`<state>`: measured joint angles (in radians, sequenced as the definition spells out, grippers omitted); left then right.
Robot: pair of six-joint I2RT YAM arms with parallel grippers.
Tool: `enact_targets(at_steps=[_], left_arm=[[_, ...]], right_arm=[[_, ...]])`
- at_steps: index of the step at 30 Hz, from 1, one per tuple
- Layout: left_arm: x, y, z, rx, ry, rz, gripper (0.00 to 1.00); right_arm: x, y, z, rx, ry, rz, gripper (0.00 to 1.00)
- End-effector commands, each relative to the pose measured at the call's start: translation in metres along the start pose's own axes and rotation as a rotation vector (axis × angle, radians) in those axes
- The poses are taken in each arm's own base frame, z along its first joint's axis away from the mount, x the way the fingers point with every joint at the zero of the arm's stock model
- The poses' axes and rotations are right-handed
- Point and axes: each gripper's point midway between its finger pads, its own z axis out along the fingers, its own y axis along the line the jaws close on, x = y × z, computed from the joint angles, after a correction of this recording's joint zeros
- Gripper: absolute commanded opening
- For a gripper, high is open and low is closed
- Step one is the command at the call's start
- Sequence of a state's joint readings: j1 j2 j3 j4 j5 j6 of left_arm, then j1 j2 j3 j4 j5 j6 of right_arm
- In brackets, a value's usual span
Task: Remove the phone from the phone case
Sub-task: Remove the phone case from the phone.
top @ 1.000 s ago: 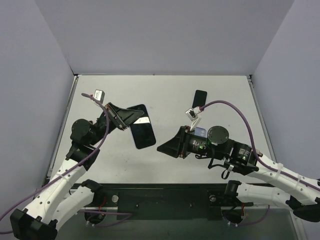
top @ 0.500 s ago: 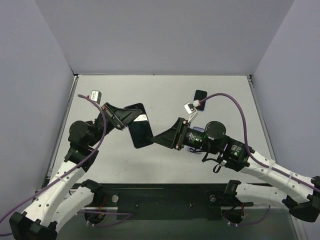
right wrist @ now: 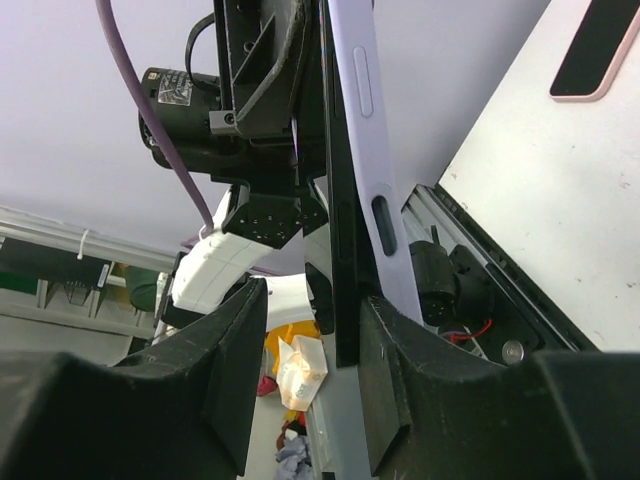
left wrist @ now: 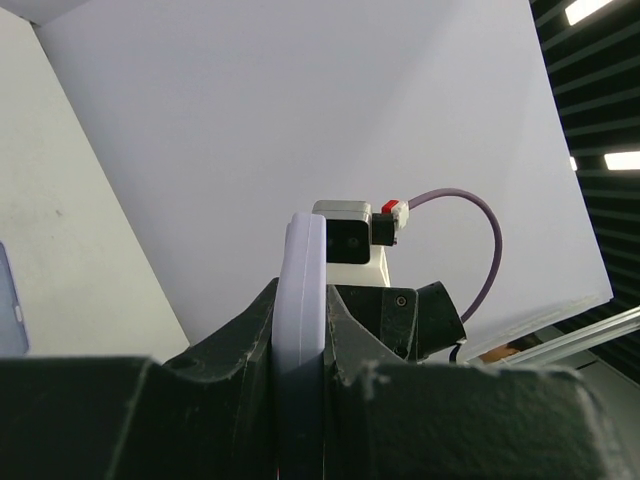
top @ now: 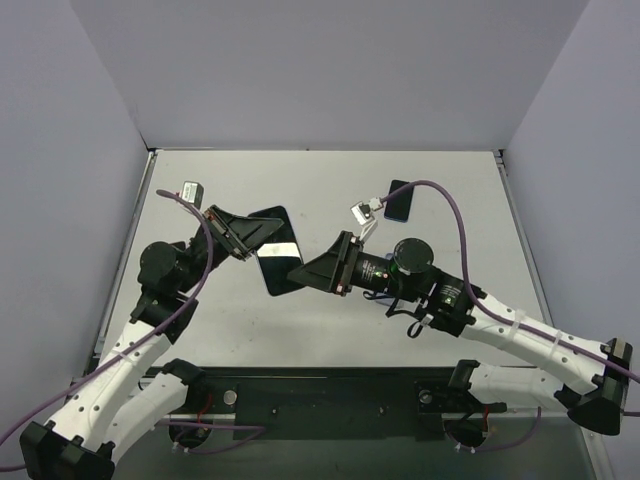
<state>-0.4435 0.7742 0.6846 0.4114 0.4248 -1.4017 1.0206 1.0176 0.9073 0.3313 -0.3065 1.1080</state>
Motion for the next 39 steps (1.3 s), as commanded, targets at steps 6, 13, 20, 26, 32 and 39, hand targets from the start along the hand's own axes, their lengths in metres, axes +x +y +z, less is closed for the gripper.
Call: enact_targets(at_steps=[6,13,20,26,32,39], left_arm=[[0.014,-0.053,-0.011,0.131,0.080,0.111,0.06],[0.013,-0.028,-0.041,0.010,0.004,0.294,0.77],[0.007,-0.021,-0.070,-0.018,-0.109,0.323,0.76],[0.022,-0.022,-0.071,0.062,-0.054,0.269,0.81],[0.030,-0.024,-0.070,0.103,-0.013,0.260,0.74],[0.032,-0.022,-0.068,0.132,-0.001,0.232,0.68]], right_arm=[[-0.015,0.028,0.034,-0.124,-0.006,0.025,0.06],[-0.028,0.042,0.019,-0.222,-0.045,0.156,0.00],[-0.032,0.060,0.007,-0.290,-0.040,0.193,0.00],[-0.039,0.064,0.007,-0.316,-0.063,0.214,0.00],[-0.049,0.068,0.006,-0.360,-0.096,0.247,0.00],[-0.054,0.072,0.007,-0.398,-0.108,0.283,0.00]])
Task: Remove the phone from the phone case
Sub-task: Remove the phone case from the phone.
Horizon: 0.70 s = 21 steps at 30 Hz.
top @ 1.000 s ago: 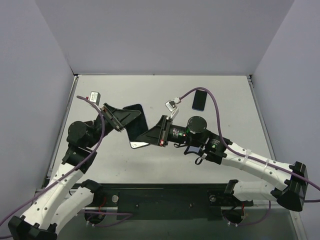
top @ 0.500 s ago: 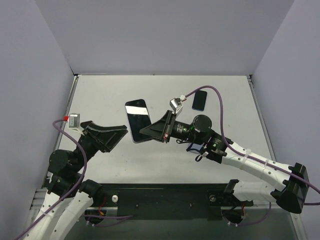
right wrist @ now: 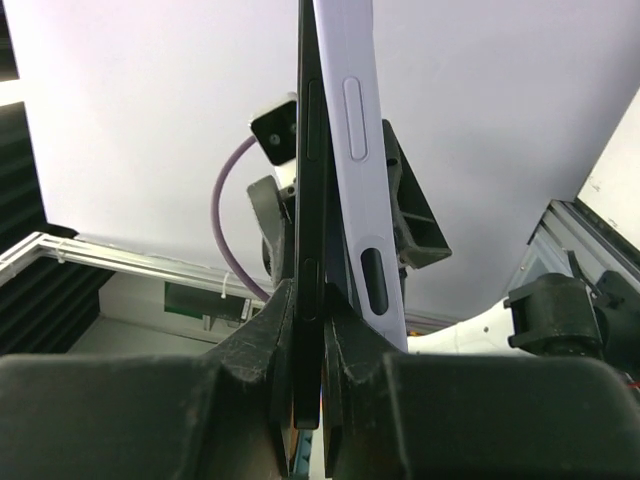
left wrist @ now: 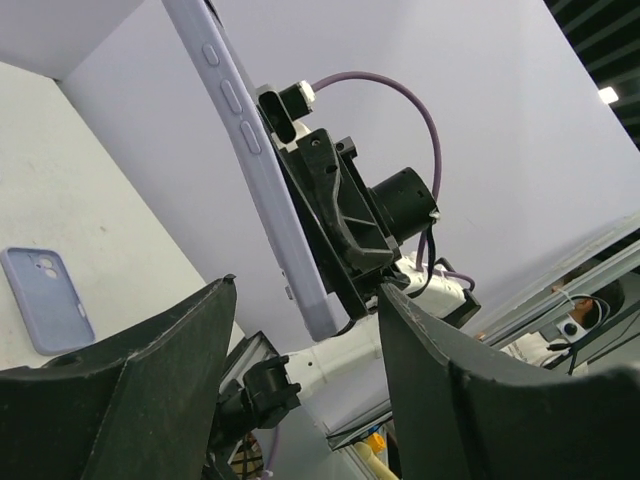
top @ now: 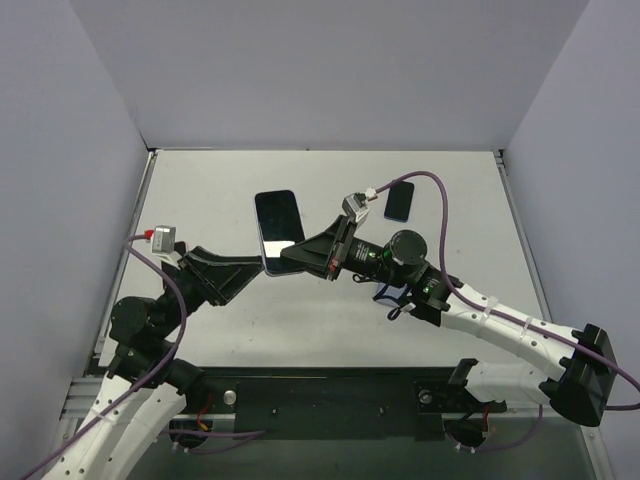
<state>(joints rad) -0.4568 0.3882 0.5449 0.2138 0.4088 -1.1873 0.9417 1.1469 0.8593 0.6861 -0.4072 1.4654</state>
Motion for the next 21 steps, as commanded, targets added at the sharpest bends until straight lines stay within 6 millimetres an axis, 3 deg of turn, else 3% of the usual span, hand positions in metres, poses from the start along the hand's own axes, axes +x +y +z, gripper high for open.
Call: enact_targets(at_steps=[1,9,15,21], left_arm=[[0.001,-0.014,0.001,0.089,0.008,-0.002,0.65],[0.000,-0.013,0.006,0.087,0.012,-0.003,0.56],[0.000,0.008,0.019,-0.025,0.046,-0.003,0.54],[0.002,0.032,0.026,-0.141,0.077,-0.001,0.31]], right_arm=[[-0.012,0.063,-0.006,-0.239,-0.046,-0.022,0.00],[-0.012,0.070,-0.007,-0.279,-0.037,0.007,0.00],[-0.008,0.061,-0.007,-0.261,-0.027,-0.005,0.00],[-0.004,0.054,-0.014,-0.224,-0.027,-0.043,0.00]])
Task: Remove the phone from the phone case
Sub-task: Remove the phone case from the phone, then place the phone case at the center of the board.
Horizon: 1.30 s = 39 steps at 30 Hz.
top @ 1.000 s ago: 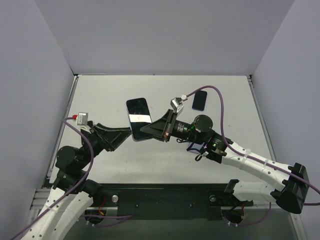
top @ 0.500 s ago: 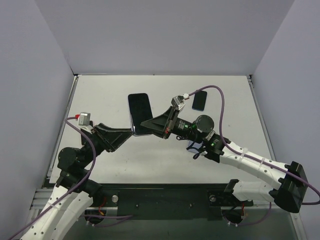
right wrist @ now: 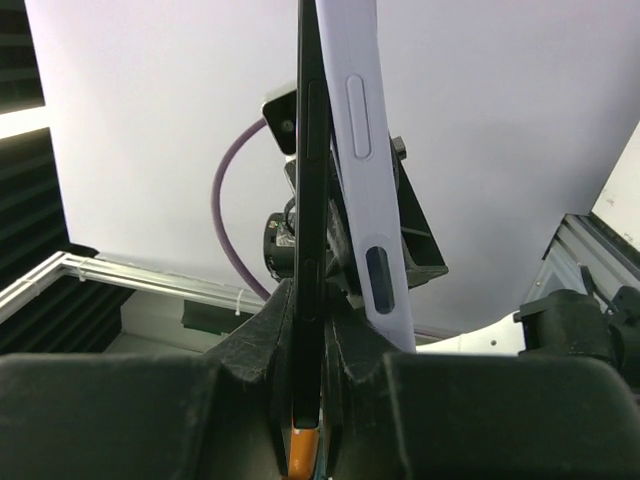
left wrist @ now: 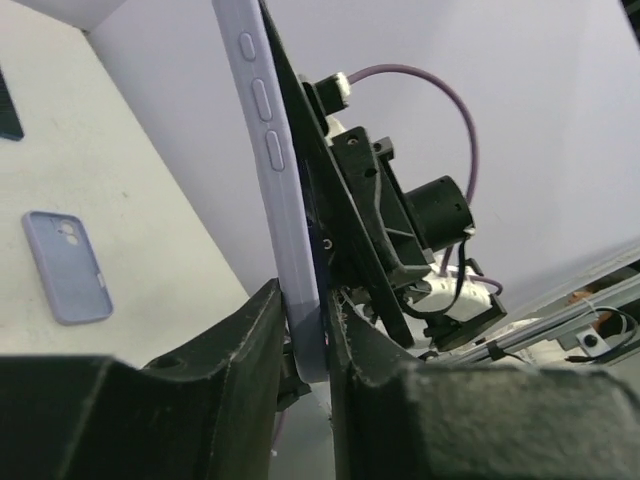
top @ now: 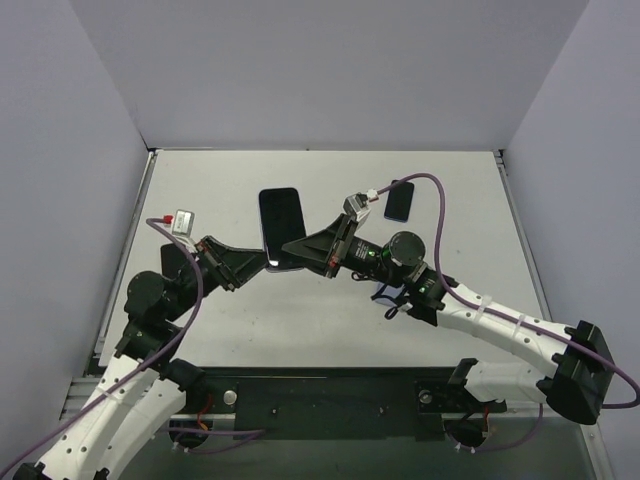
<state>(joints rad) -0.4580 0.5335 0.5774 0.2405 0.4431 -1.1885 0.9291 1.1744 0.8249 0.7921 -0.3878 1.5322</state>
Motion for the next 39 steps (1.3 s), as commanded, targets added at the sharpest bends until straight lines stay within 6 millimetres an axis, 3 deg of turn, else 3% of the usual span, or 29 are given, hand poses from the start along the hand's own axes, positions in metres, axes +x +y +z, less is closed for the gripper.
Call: enact_targets(at_steps=[1,4,5,7,8,9,10,11,12,13,14,15,16,17,18,20,22,23,24,26,27,28,29,30,31,32,33,38,39], left_arm=[[-0.008,0.012,0.006,-0.110,-0.004,0.041,0.21],[-0.007,0.058,-0.006,-0.356,-0.006,0.038,0.00],[-0.017,0.067,-0.009,-0.423,-0.057,0.050,0.00],[-0.017,0.096,-0.024,-0.580,-0.070,0.062,0.00],[-0.018,0.108,-0.029,-0.631,-0.071,0.086,0.00],[-0.014,0.117,-0.031,-0.653,-0.059,0.090,0.00],[-0.011,0.120,-0.026,-0.635,-0.040,0.093,0.00],[0.001,0.133,-0.026,-0.644,-0.006,0.063,0.00],[0.008,0.135,-0.019,-0.614,0.026,0.041,0.00],[0.025,0.151,-0.017,-0.630,0.072,-0.017,0.00],[0.030,0.144,-0.006,-0.551,0.090,-0.023,0.00],[0.048,0.152,-0.003,-0.548,0.134,-0.052,0.00],[0.048,0.150,0.006,-0.515,0.123,-0.037,0.00],[0.061,0.150,0.014,-0.499,0.160,-0.024,0.00],[0.057,0.144,0.024,-0.475,0.141,0.001,0.00],[0.071,0.150,0.038,-0.480,0.180,0.028,0.00],[0.082,0.159,0.054,-0.468,0.216,0.020,0.00],[0.089,0.174,0.063,-0.483,0.234,0.010,0.00],[0.091,0.173,0.072,-0.467,0.245,0.005,0.00],[0.103,0.193,0.089,-0.480,0.291,-0.008,0.00],[0.114,0.214,0.091,-0.530,0.335,-0.030,0.00],[0.112,0.213,0.103,-0.516,0.338,-0.030,0.00],[0.122,0.230,0.106,-0.535,0.373,-0.026,0.00],[0.118,0.227,0.119,-0.516,0.371,-0.012,0.00],[0.130,0.245,0.118,-0.547,0.412,-0.023,0.00],[0.129,0.241,0.130,-0.514,0.416,-0.022,0.00],[0.142,0.257,0.128,-0.541,0.460,-0.048,0.00],[0.168,0.278,0.137,-0.551,0.507,-0.055,0.00],[0.172,0.286,0.136,-0.564,0.517,-0.063,0.00]], right_arm=[[0.007,0.050,-0.016,-0.158,0.012,-0.095,0.00],[0.008,0.024,-0.026,-0.013,0.007,-0.169,0.00],[0.005,0.008,-0.029,0.052,-0.008,-0.233,0.00],[-0.005,-0.010,-0.054,0.207,-0.057,-0.346,0.00],[-0.010,-0.032,-0.069,0.346,-0.068,-0.366,0.00],[-0.022,-0.036,-0.085,0.421,-0.123,-0.450,0.00],[-0.026,-0.056,-0.109,0.560,-0.130,-0.471,0.00],[-0.045,-0.052,-0.126,0.617,-0.221,-0.545,0.00],[-0.048,-0.063,-0.147,0.706,-0.231,-0.564,0.00],[-0.060,-0.057,-0.163,0.735,-0.303,-0.611,0.00],[-0.063,-0.065,-0.179,0.799,-0.310,-0.628,0.00],[-0.071,-0.059,-0.192,0.816,-0.364,-0.659,0.00],[-0.073,-0.064,-0.205,0.864,-0.367,-0.671,0.00],[-0.078,-0.061,-0.216,0.886,-0.405,-0.696,0.00],[-0.083,-0.065,-0.228,0.931,-0.428,-0.709,0.00],[-0.088,-0.064,-0.241,0.965,-0.460,-0.725,0.00],[-0.091,-0.067,-0.247,0.993,-0.469,-0.734,0.00],[-0.092,-0.067,-0.247,0.996,-0.468,-0.736,0.00],[-0.093,-0.068,-0.247,1.001,-0.464,-0.738,0.00],[-0.097,-0.066,-0.246,1.009,-0.466,-0.742,0.00],[-0.100,-0.063,-0.246,1.009,-0.480,-0.745,0.00],[-0.101,-0.063,-0.246,1.009,-0.477,-0.745,0.00],[-0.103,-0.060,-0.245,1.000,-0.486,-0.748,0.00],[-0.103,-0.061,-0.244,0.996,-0.481,-0.749,0.00],[-0.105,-0.059,-0.243,0.990,-0.487,-0.746,0.00],[-0.106,-0.063,-0.241,0.995,-0.478,-0.740,0.00],[-0.109,-0.061,-0.239,0.987,-0.490,-0.735,0.00],[-0.117,-0.078,-0.221,0.949,-0.445,-0.662,0.00],[-0.127,-0.077,-0.219,0.935,-0.475,-0.647,0.00]])
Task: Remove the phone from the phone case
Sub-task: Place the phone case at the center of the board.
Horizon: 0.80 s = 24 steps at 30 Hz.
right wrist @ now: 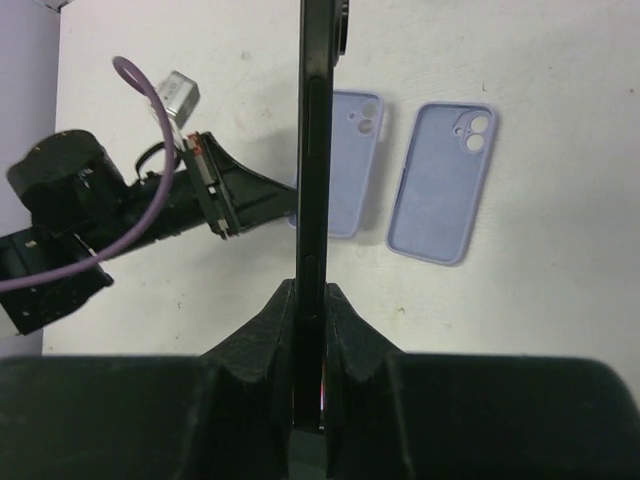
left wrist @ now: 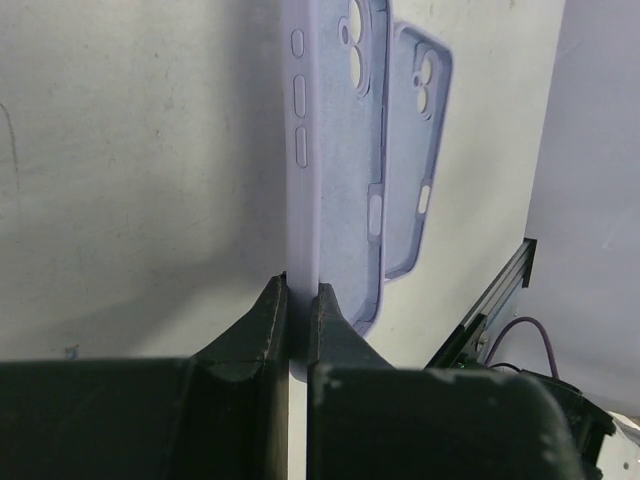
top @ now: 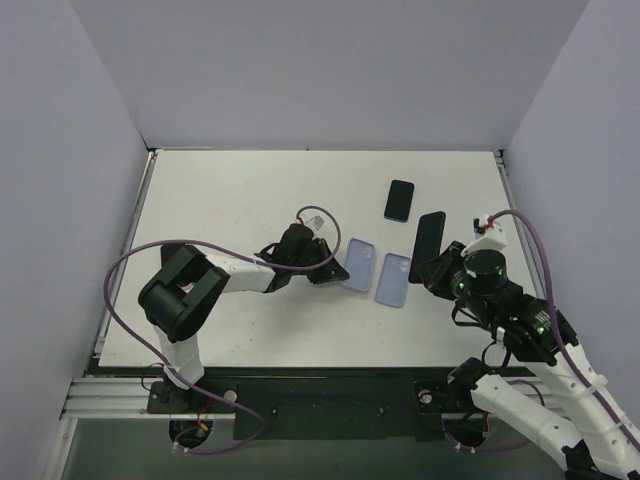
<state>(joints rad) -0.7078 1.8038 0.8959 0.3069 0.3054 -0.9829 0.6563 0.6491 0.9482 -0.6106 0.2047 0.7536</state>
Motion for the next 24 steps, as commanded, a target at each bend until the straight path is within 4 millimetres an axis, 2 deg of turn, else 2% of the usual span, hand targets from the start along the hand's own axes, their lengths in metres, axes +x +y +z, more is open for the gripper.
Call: enact_targets(at_steps=[1,4,8,10,14,16,17,18,21,24], left_arm=[[0.004,-0.023,0.016,0.094,0.019,0.055,0.00],[0.010,-0.012,0.026,0.069,0.035,0.047,0.00],[0.020,-0.003,0.028,0.046,0.054,0.034,0.00],[0.023,-0.001,0.029,0.045,0.067,0.018,0.05],[0.028,0.005,0.025,0.027,0.080,-0.003,0.26],[0.030,0.004,0.020,0.027,0.080,-0.011,0.39],[0.030,0.007,0.017,0.012,0.078,-0.014,0.48],[0.029,0.009,0.015,0.006,0.075,-0.018,0.51],[0.027,0.007,0.006,0.010,0.082,-0.025,0.74],[0.020,0.002,-0.009,0.004,0.068,-0.017,0.77]], right_arm=[[-0.015,0.031,0.024,-0.142,0.010,0.076,0.00],[-0.020,0.035,0.047,-0.182,0.051,0.149,0.00],[-0.025,0.024,0.083,-0.150,0.074,0.189,0.00],[-0.030,0.019,0.100,-0.114,0.071,0.177,0.00],[-0.038,0.019,0.144,-0.096,0.069,0.170,0.00],[-0.042,0.019,0.174,-0.084,0.069,0.169,0.00],[-0.046,0.021,0.183,-0.090,0.059,0.169,0.00],[-0.048,0.021,0.197,-0.076,0.063,0.167,0.00],[-0.059,0.025,0.229,-0.071,0.055,0.164,0.00],[-0.065,0.025,0.267,-0.059,0.061,0.202,0.00]])
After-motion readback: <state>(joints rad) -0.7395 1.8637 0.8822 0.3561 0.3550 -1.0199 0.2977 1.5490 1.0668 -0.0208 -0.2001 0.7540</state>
